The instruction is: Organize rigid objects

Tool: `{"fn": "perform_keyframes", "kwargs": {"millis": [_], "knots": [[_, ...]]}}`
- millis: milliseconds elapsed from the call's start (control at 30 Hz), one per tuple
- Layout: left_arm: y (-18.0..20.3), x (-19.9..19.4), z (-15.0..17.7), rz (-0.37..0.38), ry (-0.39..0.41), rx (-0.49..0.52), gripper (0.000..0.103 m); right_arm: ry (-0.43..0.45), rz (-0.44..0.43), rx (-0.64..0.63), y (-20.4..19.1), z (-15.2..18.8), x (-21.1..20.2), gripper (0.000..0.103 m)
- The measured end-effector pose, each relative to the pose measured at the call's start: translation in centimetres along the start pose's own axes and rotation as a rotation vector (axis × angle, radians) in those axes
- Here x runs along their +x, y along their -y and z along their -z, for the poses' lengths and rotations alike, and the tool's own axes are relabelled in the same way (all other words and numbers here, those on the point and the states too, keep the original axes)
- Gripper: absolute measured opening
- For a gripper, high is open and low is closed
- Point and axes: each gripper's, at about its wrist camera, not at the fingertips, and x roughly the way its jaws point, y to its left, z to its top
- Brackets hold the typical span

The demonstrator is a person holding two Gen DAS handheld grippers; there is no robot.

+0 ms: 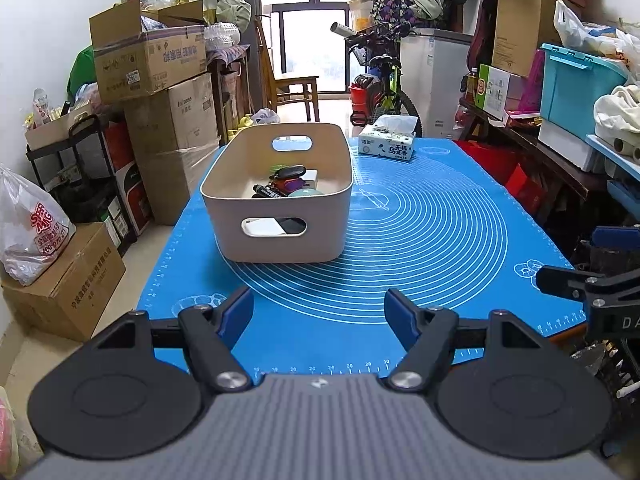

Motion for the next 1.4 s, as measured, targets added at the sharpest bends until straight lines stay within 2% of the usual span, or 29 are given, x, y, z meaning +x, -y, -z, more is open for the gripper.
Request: {"fn": "perform_keyframes", "kwargs": {"millis": [1400], "knots": [[-0.2,0.54,0.43,0.004,-0.013,-0.008,0.073,-0.031,0.022,-0.003,0.22,0.23,0.88,0.101]]}}
